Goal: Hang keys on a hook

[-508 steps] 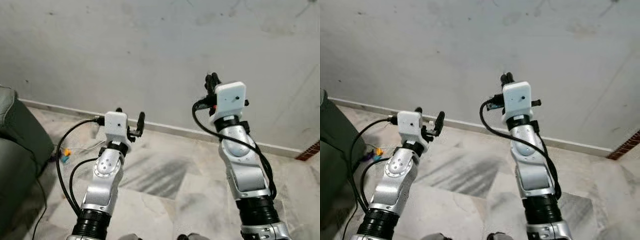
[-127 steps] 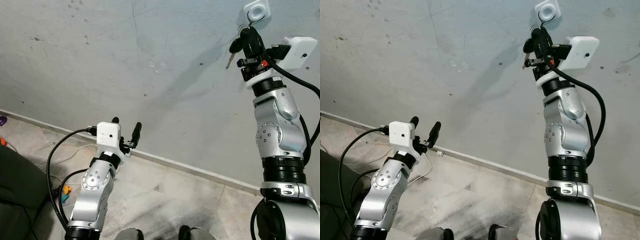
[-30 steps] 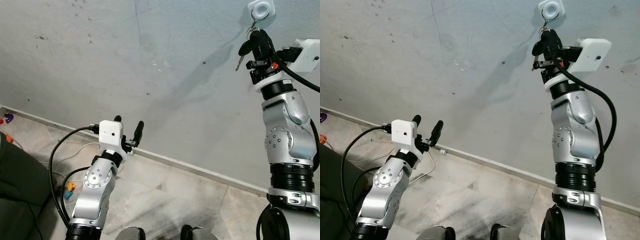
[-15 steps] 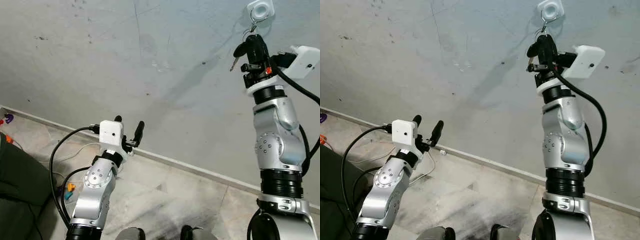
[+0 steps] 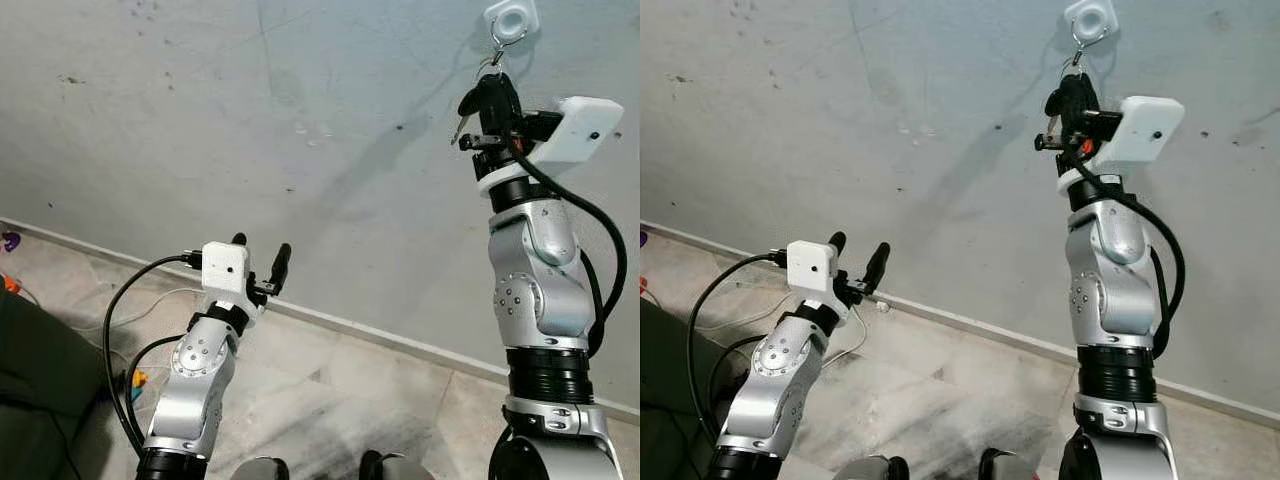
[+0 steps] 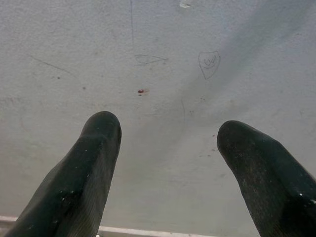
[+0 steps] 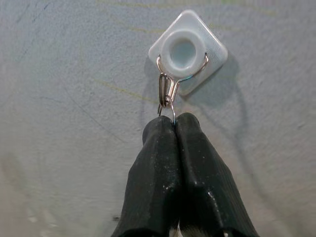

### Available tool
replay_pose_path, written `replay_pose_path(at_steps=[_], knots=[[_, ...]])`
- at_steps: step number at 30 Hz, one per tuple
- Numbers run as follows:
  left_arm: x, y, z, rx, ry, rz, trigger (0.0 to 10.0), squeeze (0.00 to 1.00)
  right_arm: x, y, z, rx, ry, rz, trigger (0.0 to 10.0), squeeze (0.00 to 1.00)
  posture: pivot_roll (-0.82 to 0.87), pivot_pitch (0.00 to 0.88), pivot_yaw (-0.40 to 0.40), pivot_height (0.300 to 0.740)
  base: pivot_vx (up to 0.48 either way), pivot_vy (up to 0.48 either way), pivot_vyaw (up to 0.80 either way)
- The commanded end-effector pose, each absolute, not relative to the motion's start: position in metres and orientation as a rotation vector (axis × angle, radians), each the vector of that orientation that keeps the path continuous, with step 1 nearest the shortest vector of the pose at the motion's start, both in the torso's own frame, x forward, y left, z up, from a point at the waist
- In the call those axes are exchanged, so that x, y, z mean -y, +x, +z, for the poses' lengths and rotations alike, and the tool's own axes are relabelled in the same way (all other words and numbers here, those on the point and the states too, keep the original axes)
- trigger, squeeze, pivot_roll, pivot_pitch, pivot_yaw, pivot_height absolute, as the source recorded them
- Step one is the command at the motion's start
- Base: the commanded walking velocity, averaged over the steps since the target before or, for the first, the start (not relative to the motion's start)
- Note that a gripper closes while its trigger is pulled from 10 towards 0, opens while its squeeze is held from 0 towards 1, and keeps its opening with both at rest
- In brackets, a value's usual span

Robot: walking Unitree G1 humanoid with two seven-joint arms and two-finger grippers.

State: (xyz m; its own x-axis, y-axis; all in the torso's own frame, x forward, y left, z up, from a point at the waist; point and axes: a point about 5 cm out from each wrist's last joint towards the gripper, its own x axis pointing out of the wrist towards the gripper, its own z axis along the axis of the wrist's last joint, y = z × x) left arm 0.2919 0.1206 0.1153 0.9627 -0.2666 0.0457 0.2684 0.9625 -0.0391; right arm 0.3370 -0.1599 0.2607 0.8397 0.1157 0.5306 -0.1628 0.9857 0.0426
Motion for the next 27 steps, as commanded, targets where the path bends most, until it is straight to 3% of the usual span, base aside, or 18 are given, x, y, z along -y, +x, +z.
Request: replay_pose_path(at_steps=[1,9,27], knots=[[-0.122,0.29,0.109,0.012,-0.031,-0.273,10.0,0.0,0.153,0.341,0.226,0.406,0.061,0.16,10.0,0.0,0.04,0.176,0.068,0.74,0.0,0.0,0.0],[-0.121,0.291,0.108,0.004,-0.03,-0.278,10.0,0.0,0.162,0.347,0.259,0.516,0.034,0.136,10.0,0.0,0.04,0.176,0.069,0.74,0.0,0.0,0.0],[-0.122,0.291,0.107,0.002,-0.026,-0.275,10.0,0.0,0.163,0.354,0.28,0.598,-0.005,0.147,10.0,0.0,0.05,0.173,0.069,0.74,0.0,0.0,0.0]])
